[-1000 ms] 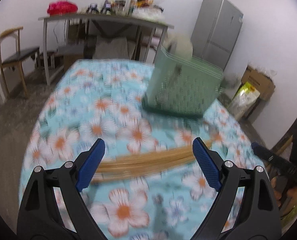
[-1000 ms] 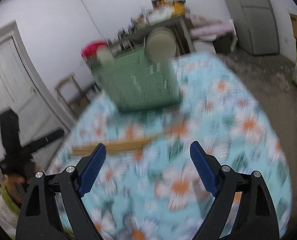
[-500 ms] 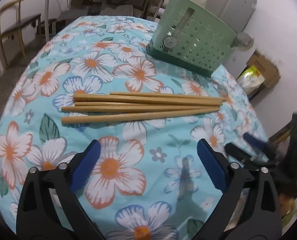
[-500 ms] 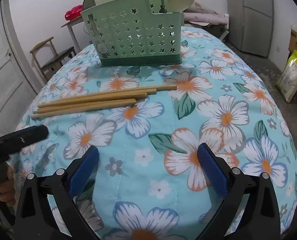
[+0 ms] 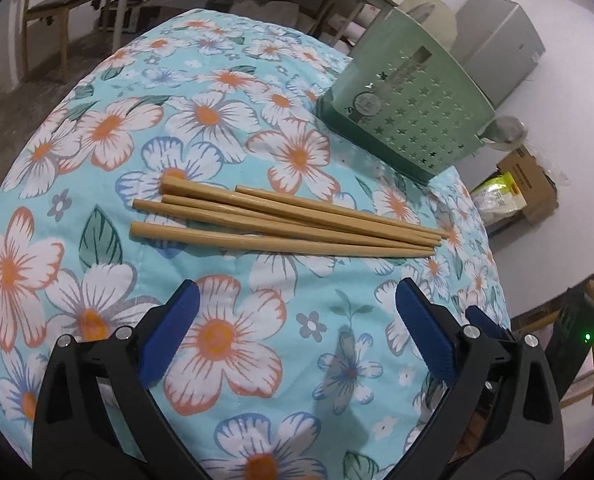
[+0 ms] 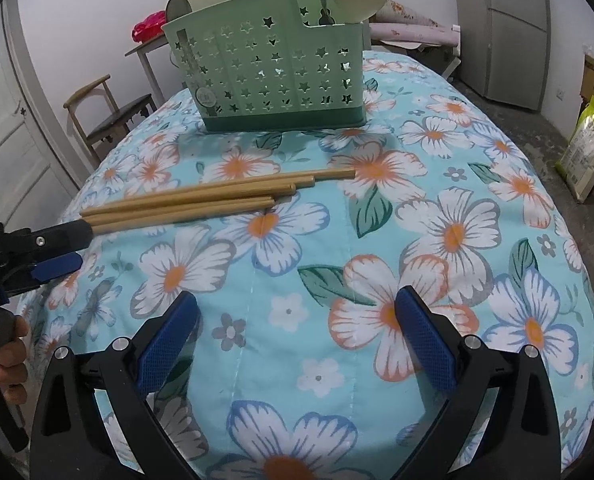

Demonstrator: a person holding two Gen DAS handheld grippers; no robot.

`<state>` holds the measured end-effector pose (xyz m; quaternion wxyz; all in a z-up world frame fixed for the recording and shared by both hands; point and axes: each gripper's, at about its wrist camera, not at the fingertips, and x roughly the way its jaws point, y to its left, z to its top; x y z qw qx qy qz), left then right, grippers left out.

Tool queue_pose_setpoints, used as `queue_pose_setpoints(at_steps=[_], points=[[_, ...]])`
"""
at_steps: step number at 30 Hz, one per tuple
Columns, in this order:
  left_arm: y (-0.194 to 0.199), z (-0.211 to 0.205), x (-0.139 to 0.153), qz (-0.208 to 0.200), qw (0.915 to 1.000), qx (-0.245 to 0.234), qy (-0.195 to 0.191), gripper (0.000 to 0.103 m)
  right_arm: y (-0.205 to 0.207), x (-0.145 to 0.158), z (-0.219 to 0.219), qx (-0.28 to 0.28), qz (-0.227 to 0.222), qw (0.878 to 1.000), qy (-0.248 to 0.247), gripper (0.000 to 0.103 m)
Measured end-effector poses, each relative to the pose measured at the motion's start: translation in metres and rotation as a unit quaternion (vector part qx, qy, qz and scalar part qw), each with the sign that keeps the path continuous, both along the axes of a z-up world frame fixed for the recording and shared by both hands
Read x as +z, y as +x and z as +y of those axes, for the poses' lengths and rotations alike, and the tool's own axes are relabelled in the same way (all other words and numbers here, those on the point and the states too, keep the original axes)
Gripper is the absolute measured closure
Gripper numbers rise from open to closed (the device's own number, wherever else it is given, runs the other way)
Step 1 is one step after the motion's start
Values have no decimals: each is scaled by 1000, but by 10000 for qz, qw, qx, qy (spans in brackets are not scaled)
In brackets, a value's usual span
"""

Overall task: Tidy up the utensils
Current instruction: 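Move both tools down toward the bamboo chopsticks on the cover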

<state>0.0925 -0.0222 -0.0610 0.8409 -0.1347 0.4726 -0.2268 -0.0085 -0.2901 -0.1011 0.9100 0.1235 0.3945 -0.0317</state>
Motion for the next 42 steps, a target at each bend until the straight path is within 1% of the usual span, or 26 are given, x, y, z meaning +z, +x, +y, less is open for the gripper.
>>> queue_pose_setpoints(at_steps=[6, 7, 11, 14, 17, 19, 22, 25, 30, 36, 39, 42], points=[[4, -6, 0, 45, 9997, 199, 151, 8, -4, 2, -13, -51, -133, 9986, 509, 6], [5, -6, 0, 41, 9996, 259, 135, 8, -4, 2, -15, -40, -156, 9980, 615, 6], [8, -4, -1, 0, 9992, 410, -3, 8, -4, 2, -18, 0, -181, 9970, 750, 6], [10, -1, -1, 10, 9979, 618, -199, 8, -3, 3, -17, 68, -149, 9972, 734, 6], [8, 3, -2, -103, 9965, 738, -381, 8, -4, 3, -17, 167, -139, 9971, 728, 6], [5, 5, -2, -173, 9957, 792, -446, 8, -4, 3, -18, 190, -141, 9970, 736, 6], [2, 4, -3, -315, 9953, 816, -425, 8, -4, 3, -17, 156, -123, 9973, 704, 6], [0, -3, -2, -410, 9964, 722, -161, 8, -3, 3, -14, 116, -74, 9983, 560, 6], [-1, -6, -2, -466, 9976, 510, 5, 8, -2, 1, -6, 53, -36, 9995, 313, 6], [0, -2, -3, -398, 9986, 343, -60, 8, -4, -1, -1, 71, -63, 9999, 38, 6], [1, 3, -3, -324, 9989, 265, -214, 8, -5, -2, 0, 103, -102, 9999, -37, 6], [1, 8, -4, -303, 9983, 255, -417, 8, -6, -2, -1, 102, -133, 9999, 1, 6]])
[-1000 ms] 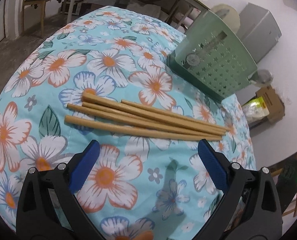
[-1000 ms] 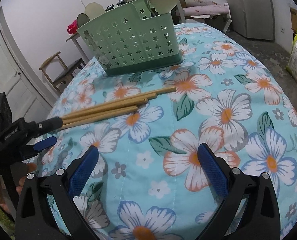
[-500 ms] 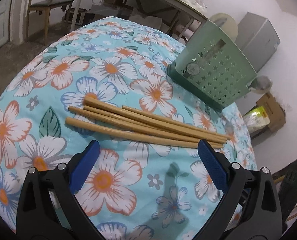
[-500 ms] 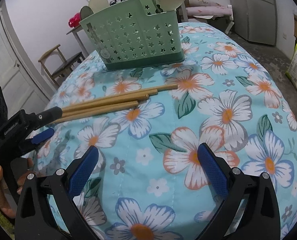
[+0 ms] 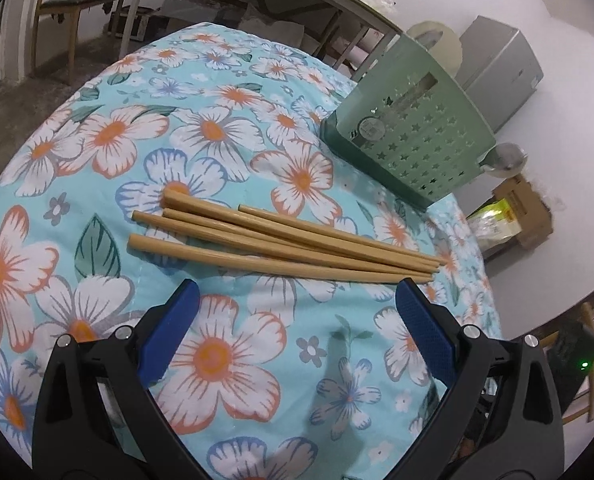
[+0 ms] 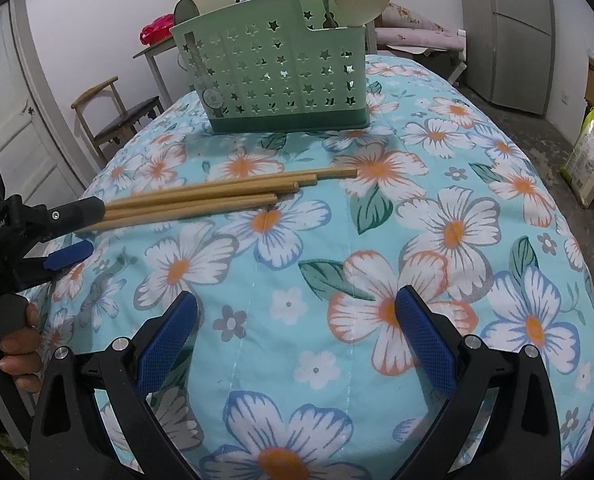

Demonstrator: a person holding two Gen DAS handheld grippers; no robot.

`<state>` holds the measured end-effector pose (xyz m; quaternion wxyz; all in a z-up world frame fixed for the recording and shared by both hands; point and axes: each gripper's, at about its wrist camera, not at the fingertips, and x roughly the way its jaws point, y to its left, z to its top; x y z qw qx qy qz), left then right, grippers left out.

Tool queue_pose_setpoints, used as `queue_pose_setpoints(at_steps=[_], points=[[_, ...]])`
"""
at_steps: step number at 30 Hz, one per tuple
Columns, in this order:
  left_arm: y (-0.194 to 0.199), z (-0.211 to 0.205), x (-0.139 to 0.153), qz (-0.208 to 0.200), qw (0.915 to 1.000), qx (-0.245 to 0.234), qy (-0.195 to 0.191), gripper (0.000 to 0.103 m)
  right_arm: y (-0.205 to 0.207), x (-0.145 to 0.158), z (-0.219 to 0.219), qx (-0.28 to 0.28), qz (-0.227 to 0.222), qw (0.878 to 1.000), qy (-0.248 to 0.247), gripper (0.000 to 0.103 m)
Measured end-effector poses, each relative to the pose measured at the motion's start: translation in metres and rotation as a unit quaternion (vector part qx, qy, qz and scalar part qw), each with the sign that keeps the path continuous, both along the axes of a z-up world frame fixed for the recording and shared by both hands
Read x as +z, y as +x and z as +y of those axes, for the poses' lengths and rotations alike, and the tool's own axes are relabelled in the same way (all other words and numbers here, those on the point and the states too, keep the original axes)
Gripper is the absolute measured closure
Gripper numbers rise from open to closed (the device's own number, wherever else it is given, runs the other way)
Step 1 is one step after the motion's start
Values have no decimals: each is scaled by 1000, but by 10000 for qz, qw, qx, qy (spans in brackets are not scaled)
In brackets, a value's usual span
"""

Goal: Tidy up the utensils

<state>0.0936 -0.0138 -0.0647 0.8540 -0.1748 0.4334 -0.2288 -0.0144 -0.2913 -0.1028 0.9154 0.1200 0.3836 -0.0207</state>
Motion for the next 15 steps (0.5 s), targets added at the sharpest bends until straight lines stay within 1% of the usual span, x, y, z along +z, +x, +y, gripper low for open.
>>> queue_pose_setpoints(at_steps=[5, 7, 10, 11, 12, 13, 14, 15], points=[[-7, 0, 2, -119, 9998, -109, 99, 8, -8, 3, -9, 17, -93, 9994, 346, 6], [-11, -1, 5, -201, 9992, -191, 271, 8, -11, 6, -13, 6, -73, 9988, 479, 6], [-18, -1, 15, -575, 9960, -251, 639, 9, -14, 15, -17, -16, -231, 9971, 719, 7], [-19, -2, 19, -742, 9939, -304, 759, 8, -13, 21, -15, 39, -354, 9966, 742, 10], [-21, -5, 26, -974, 9900, -380, 944, 8, -10, 26, -13, 86, -461, 9963, 714, 13], [-21, -9, 30, -1143, 9866, -434, 1084, 9, -6, 31, -11, 127, -543, 9962, 676, 19], [-20, -12, 35, -1302, 9826, -490, 1232, 13, -2, 36, -9, 169, -640, 9958, 632, 26], [-18, -18, 39, -1484, 9765, -580, 1454, 18, 6, 43, -6, 241, -743, 9950, 615, 31]])
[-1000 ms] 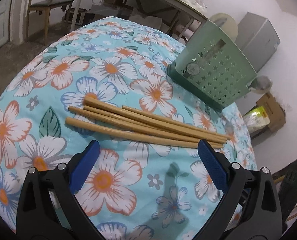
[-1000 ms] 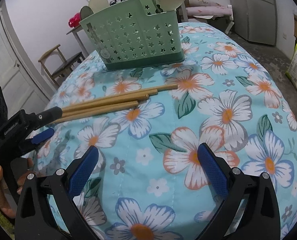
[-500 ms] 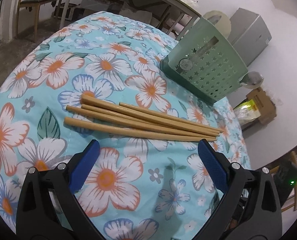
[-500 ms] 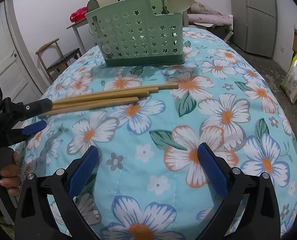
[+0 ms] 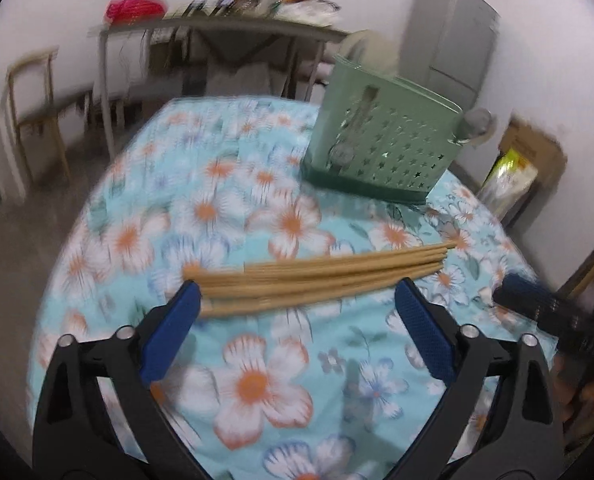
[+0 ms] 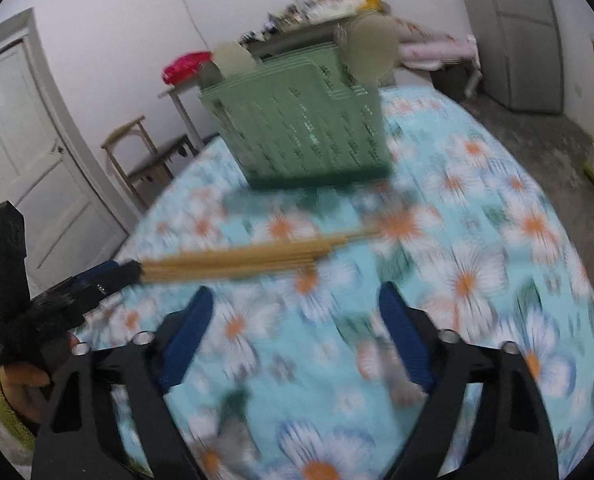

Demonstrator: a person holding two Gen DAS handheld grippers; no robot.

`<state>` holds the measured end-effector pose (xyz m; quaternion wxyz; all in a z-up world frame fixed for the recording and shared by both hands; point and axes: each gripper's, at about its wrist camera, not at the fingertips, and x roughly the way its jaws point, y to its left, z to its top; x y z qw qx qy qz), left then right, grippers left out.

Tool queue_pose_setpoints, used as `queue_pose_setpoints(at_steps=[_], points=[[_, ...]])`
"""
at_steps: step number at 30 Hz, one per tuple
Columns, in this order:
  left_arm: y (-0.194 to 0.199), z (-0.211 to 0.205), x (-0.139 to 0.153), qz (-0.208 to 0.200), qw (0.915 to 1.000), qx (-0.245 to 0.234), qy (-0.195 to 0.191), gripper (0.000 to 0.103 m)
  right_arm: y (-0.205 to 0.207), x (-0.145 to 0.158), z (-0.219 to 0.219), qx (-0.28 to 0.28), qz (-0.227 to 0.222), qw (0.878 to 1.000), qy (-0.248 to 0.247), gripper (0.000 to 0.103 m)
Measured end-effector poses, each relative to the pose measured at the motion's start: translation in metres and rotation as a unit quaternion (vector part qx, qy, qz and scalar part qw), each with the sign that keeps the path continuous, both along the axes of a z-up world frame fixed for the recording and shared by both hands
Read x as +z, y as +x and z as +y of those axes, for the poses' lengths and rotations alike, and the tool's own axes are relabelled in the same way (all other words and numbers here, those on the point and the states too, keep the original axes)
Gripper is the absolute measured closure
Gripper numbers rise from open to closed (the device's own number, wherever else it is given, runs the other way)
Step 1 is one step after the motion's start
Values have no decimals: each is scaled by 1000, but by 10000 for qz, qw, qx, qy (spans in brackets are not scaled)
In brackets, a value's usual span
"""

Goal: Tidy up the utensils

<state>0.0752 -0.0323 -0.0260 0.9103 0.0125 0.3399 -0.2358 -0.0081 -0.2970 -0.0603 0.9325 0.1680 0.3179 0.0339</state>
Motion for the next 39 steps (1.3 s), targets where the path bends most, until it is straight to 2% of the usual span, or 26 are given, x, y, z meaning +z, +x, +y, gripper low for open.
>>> queue_pose_setpoints(at_steps=[2, 3, 4, 6, 8, 10, 13, 18, 20, 23, 25, 27, 30, 32, 33, 34, 35, 36, 37, 38, 39], points=[[8, -12, 4, -201, 9989, -111, 414, 39, 16, 6, 5, 92, -51, 9999, -21, 48], [12, -17, 4, -244, 9982, -172, 520, 45, 29, 8, 9, 174, -89, 9998, -32, 52], [17, -24, 4, -298, 9971, -305, 629, 55, 37, 8, 12, 238, -105, 9997, -35, 59], [26, -36, 0, -328, 9951, -503, 791, 59, 56, 3, 20, 392, -20, 9992, -50, 65], [37, -53, -17, -173, 9896, -634, 1282, 67, 74, -11, 32, 604, 225, 9979, -85, 70], [38, -61, -28, -145, 9855, -626, 1569, 68, 80, -28, 45, 708, 614, 9949, -379, 75], [16, -61, -31, -200, 9830, -780, 1651, 70, 59, -29, 50, 766, 525, 9944, -498, 75], [-16, -58, -33, -461, 9821, -802, 1639, 70, 34, -30, 50, 762, 483, 9953, -339, 75], [-18, -54, -28, -414, 9829, -868, 1569, 68, 28, -23, 42, 642, 524, 9965, -120, 75], [-19, -38, -9, -364, 9881, -855, 1226, 68, 15, -8, 18, 494, 379, 9966, 533, 75], [-11, -26, 4, -404, 9905, -813, 1030, 68, 6, -7, 3, 461, 460, 9894, 1297, 74], [8, -19, 11, -206, 9929, -832, 830, 68, 3, -17, -1, 466, 719, 9758, 2012, 74], [47, -18, 6, 375, 9927, -1031, 494, 71, 11, -50, 10, 543, 1405, 9367, 3161, 74], [69, -22, -6, 791, 9885, -1213, 443, 83, 17, -67, 15, 396, 1661, 9183, 3571, 74], [77, -25, -13, 971, 9861, -1272, 451, 84, 21, -74, 16, 285, 1731, 9081, 3802, 74], [85, -26, -23, 1251, 9819, -1340, 482, 89, 25, -77, 16, 193, 1702, 9041, 3914, 74], [90, -27, -31, 1449, 9790, -1362, 443, 90, 28, -78, 15, 74, 1653, 9011, 4007, 75], [91, -24, -33, 1543, 9781, -1366, 280, 90, 33, -79, 13, -69, 1584, 8991, 4079, 75], [90, -23, -33, 1631, 9762, -1412, 244, 92, 37, -79, 12, -153, 1564, 8983, 4104, 76], [87, -22, -32, 1659, 9760, -1386, 276, 99, 41, -79, 11, -268, 1556, 8976, 4116, 79], [83, -19, -33, 1704, 9756, -1356, 285, 99, 47, -80, 10, -392, 1558, 8982, 4093, 83]])
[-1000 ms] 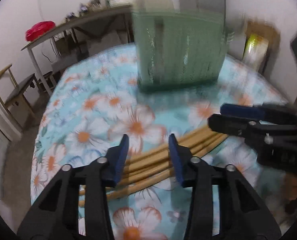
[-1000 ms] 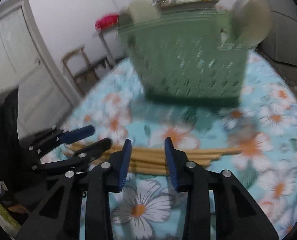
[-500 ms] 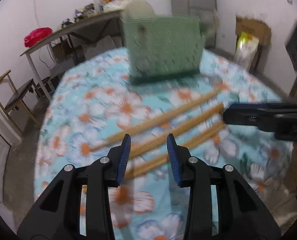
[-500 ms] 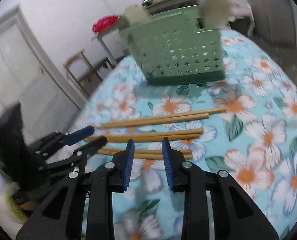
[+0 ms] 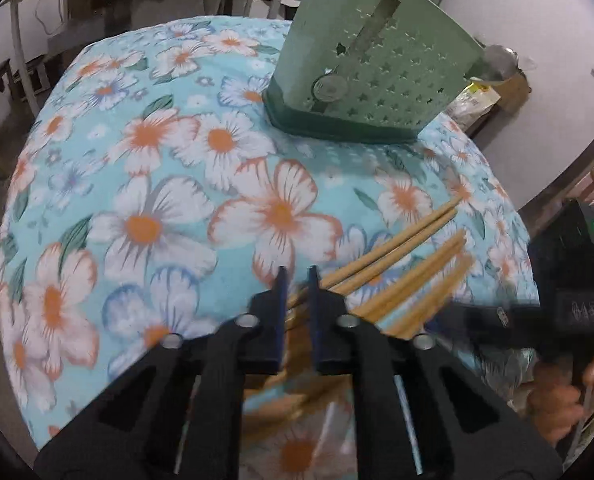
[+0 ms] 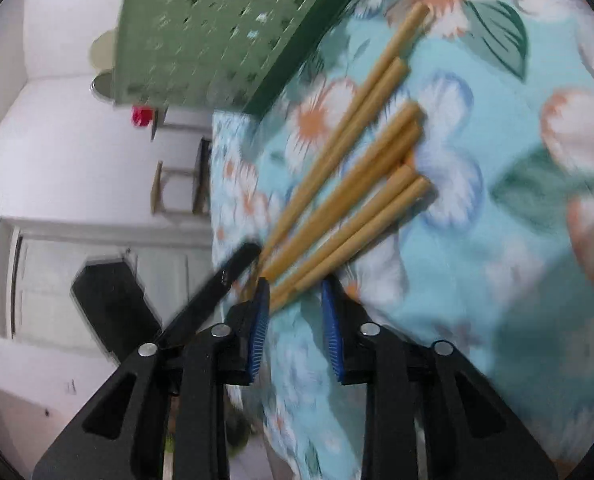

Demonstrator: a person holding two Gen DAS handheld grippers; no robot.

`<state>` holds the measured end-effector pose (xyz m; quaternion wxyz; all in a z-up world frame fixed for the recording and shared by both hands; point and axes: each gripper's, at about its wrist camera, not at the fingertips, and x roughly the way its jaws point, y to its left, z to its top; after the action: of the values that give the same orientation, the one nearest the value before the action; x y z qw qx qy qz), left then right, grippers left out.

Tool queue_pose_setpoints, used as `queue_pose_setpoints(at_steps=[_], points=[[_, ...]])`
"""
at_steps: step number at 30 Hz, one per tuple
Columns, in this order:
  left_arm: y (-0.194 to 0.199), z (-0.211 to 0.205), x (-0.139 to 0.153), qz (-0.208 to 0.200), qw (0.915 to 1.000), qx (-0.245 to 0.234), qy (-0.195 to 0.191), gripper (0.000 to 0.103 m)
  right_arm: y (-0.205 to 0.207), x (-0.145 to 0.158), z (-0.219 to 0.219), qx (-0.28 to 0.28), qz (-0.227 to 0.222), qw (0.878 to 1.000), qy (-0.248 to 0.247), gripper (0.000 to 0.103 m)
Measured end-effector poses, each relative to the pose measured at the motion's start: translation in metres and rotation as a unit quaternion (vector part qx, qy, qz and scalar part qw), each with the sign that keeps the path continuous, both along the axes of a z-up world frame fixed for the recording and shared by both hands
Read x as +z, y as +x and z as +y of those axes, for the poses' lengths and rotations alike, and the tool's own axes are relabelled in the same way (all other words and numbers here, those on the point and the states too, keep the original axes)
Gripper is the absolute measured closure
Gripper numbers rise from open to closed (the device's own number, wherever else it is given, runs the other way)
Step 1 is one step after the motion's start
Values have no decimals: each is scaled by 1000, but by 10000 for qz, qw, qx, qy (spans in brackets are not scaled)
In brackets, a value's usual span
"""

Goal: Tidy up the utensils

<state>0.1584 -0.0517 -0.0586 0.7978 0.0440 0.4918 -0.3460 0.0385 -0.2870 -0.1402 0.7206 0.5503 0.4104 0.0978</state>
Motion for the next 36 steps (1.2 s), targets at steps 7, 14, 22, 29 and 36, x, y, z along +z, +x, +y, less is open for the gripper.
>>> queue_pose_setpoints(at_steps=[7, 14, 22, 29, 36], points=[[-21, 28, -10, 1101, 9903, 612, -581, 101, 24, 9, 0, 26, 47, 9996, -288, 92], [-58, 22, -26, 2130, 9658, 648, -1325, 102, 49, 25, -3, 976, 191, 9918, -804, 92], [-102, -25, -33, 2089, 9666, 135, -1478, 102, 63, 48, -11, 1381, 89, 9660, -2184, 87], [-87, -9, -8, 1012, 9872, 553, -1098, 100, 28, 56, -17, 1228, -314, 9588, -2542, 79], [-63, -37, -9, 968, 9893, 571, -935, 96, 25, 46, 0, 1342, -452, 9562, -2563, 79]])
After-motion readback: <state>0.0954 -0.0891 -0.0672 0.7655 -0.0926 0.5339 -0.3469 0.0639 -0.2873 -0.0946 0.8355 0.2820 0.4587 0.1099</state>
